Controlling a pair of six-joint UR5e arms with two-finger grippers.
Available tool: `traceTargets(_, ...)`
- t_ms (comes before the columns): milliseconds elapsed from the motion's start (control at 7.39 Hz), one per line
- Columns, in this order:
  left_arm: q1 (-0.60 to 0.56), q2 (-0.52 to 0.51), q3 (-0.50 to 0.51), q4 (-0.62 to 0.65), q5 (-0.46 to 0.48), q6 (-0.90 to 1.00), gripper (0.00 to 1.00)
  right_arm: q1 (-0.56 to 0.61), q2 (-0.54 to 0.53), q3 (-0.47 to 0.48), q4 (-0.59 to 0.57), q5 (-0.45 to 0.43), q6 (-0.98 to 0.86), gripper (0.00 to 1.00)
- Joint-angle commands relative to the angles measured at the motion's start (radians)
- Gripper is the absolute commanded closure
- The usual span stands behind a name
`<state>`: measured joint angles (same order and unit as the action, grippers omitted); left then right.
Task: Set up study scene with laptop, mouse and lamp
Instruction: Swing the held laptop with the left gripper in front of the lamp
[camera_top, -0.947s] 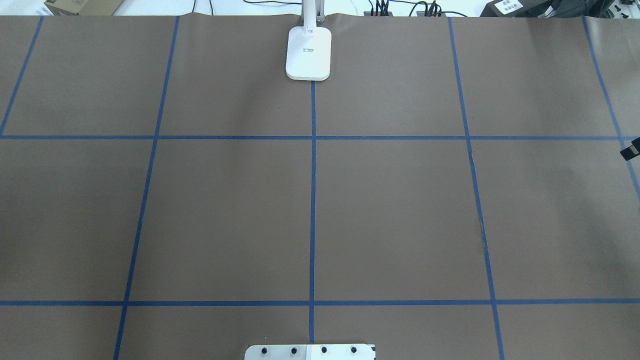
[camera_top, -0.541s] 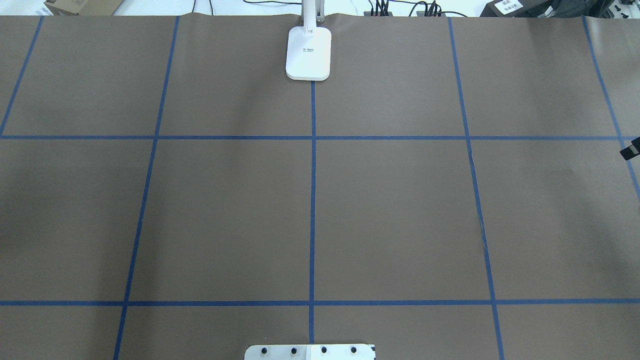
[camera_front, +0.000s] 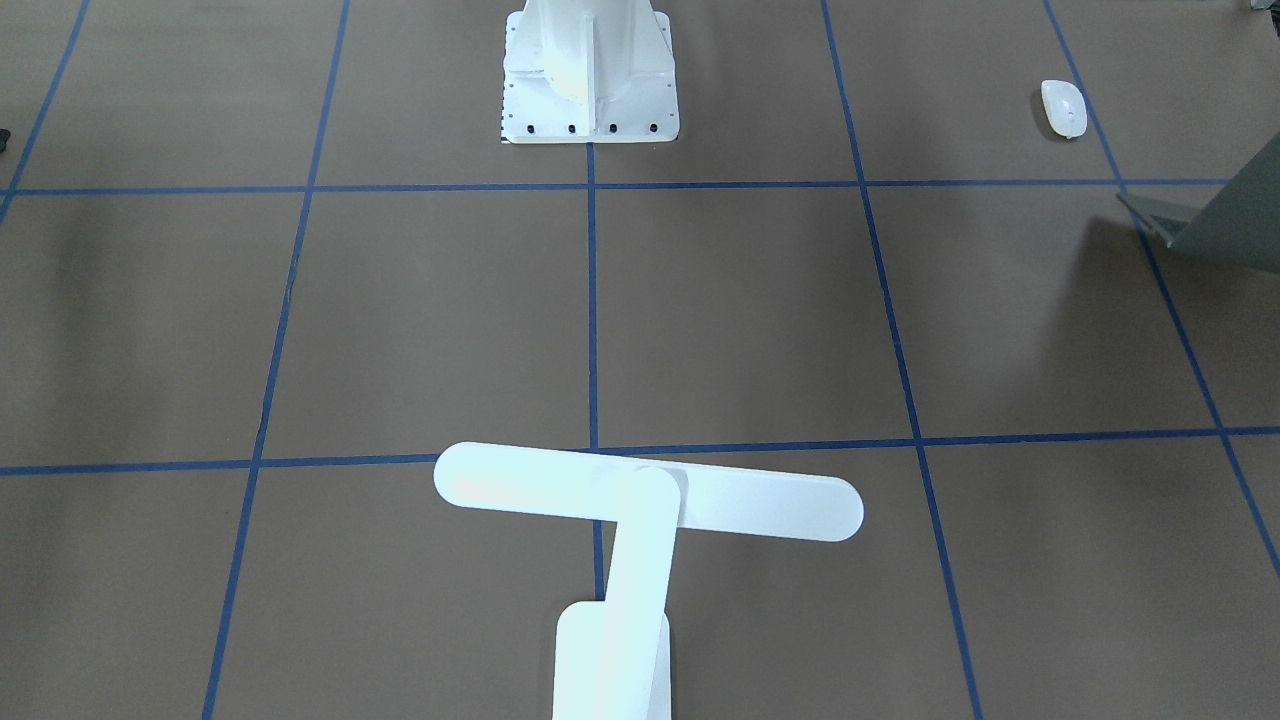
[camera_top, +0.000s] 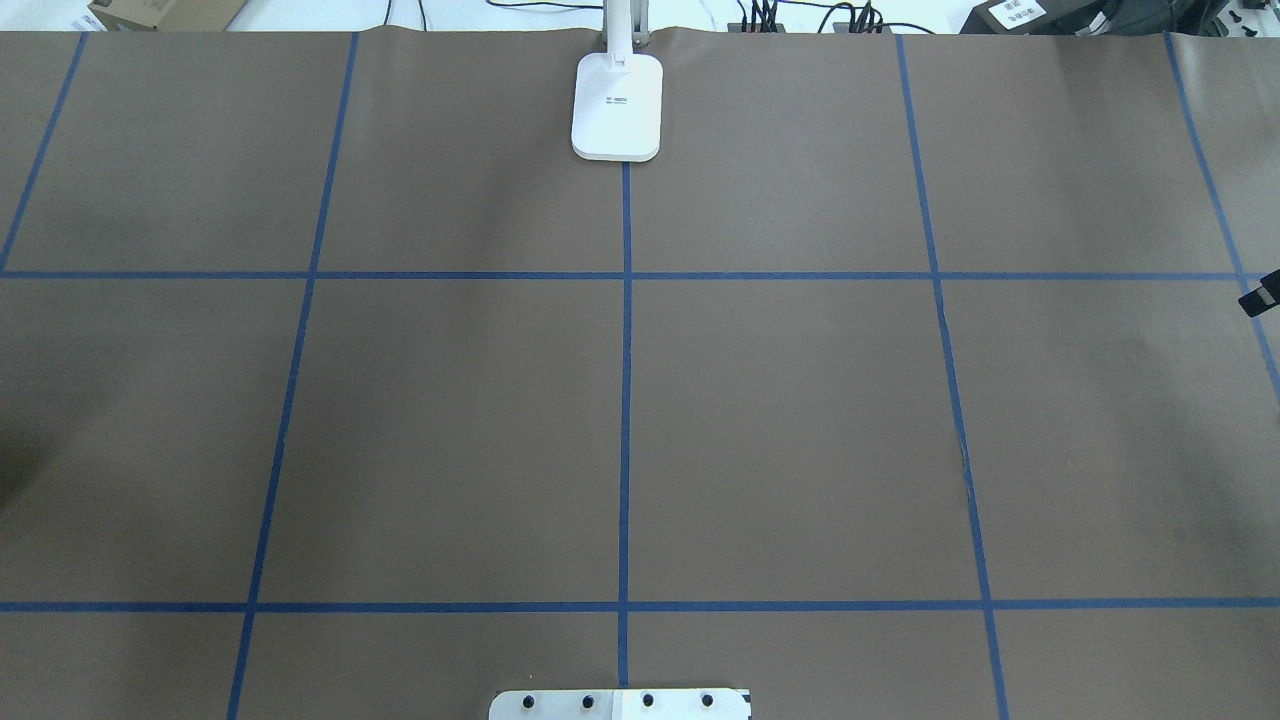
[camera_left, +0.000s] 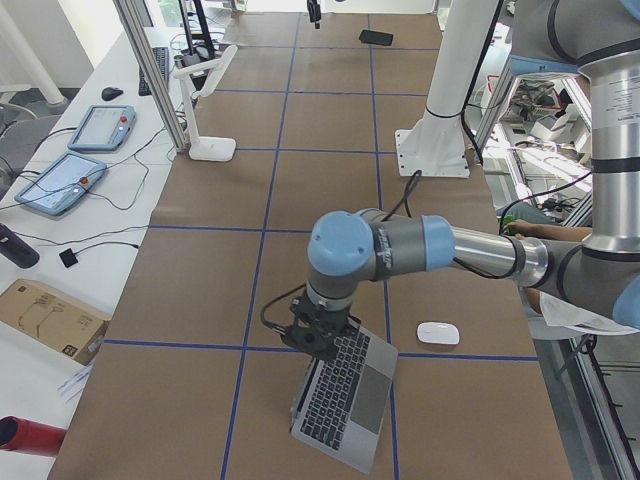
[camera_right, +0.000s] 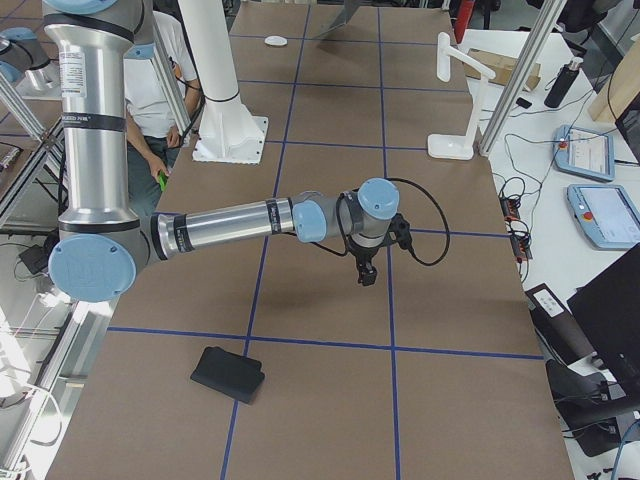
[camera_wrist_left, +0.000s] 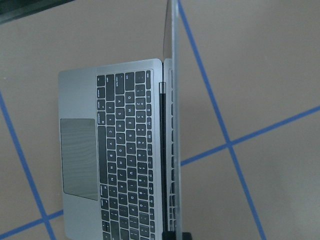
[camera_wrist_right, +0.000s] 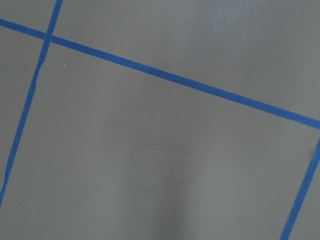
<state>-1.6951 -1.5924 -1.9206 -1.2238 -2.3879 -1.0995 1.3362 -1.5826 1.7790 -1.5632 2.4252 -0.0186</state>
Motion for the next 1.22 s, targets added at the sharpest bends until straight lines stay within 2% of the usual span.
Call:
traceTargets(0,0.171,-0.198,0.000,0.006,-0.011,-0.229,1.00,0.001,0.003,-0.004,-0.001,-0.006,0.000,0.00)
traceTargets(271,0.332,-0.370,-0.026,0.009,-0.025,-0.455,1.00,0.000,0.028,-0.047,0.000,-0.032,0.000,0.00)
traceTargets(541,0.484,-0.447,-0.083,0.010,-0.017,-0.680,1.00,0.000,0.052,-0.069,-0.001,-0.044,0.006,0.00)
traceTargets(676,0.506,-0.498,-0.089,0.012,-0.008,-0.747,1.00,0.000,0.052,-0.064,-0.001,-0.043,0.028,0.00)
traceTargets(947,0.654,-0.626,-0.057,0.024,0.117,-0.953,1.00,0.000,0.053,-0.053,0.000,-0.038,0.071,0.00)
traceTargets(1082,0.684,-0.715,0.006,0.041,0.121,-1.062,1.00,0.000,0.053,-0.053,-0.001,-0.037,0.071,0.00)
